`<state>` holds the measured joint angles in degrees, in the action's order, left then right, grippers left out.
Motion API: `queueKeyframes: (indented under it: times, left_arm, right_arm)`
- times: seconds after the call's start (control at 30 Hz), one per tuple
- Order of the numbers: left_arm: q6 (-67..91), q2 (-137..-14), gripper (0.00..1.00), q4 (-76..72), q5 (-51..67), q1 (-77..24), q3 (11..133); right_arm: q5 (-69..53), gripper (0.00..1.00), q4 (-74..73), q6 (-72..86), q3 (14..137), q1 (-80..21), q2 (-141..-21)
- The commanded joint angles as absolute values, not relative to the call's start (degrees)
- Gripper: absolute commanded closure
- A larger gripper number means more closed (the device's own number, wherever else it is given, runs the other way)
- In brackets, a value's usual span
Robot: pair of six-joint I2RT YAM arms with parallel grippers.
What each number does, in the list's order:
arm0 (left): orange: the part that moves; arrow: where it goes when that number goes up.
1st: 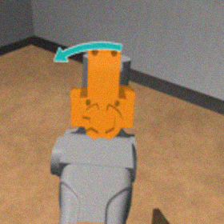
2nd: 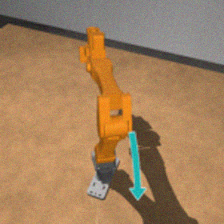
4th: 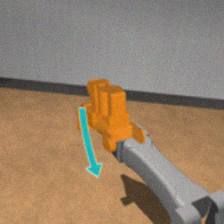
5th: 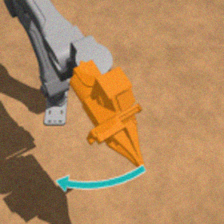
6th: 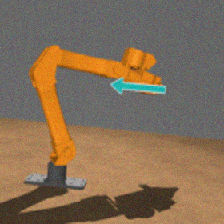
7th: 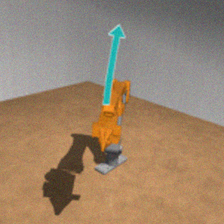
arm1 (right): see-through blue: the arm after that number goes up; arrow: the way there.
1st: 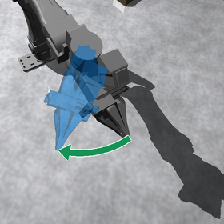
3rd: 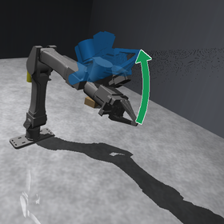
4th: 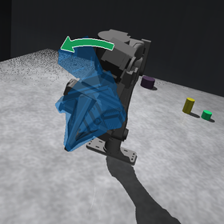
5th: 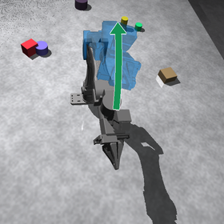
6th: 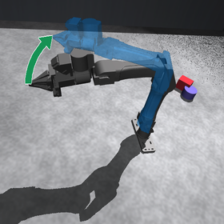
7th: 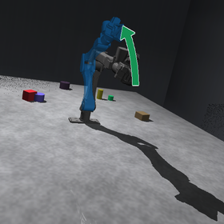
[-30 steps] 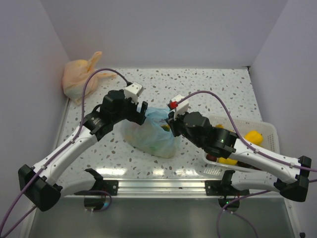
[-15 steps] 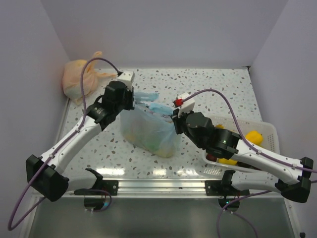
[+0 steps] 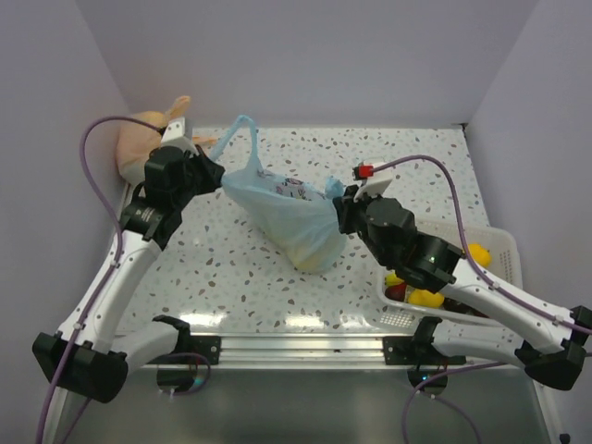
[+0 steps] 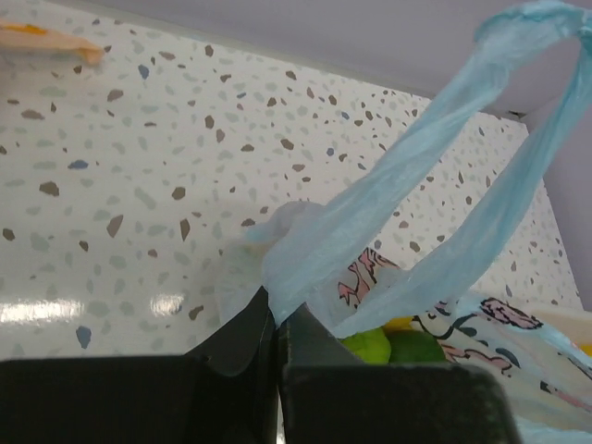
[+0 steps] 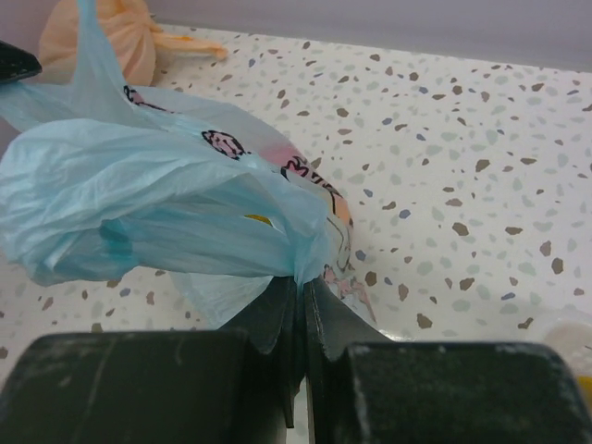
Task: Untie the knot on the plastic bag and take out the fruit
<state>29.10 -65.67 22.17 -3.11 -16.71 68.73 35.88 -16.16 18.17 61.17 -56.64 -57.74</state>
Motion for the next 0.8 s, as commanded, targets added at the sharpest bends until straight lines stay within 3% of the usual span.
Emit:
queueKeyframes:
  times: [0.0,0.2,0.5,0.7,0.77]
  left_arm:
    - [33.7,-56.8,1.00,17.4,1.1,-15.3,57.1]
    - [36.5,-47.2,1.00,18.9,4.7,-15.4,40.4]
    - [36.1,-38.1,1.00,27.7,5.8,-15.4,34.3]
    - [38.5,-35.6,1.00,33.1,1.8,-15.4,33.3]
    - [37.3,-35.7,0.90,34.2,1.8,-15.4,34.8]
  right_arm:
    - [26.2,1.00,-19.3,18.0,59.9,-56.3,-58.3]
    - [17.2,1.00,-24.2,25.0,49.4,-56.3,-57.7]
    - [15.8,0.99,-40.4,28.6,45.3,-56.3,-56.1]
    - [13.7,0.97,-43.8,34.4,42.7,-56.3,-59.4]
    - [13.4,0.99,-42.7,35.7,41.8,-56.3,-58.5]
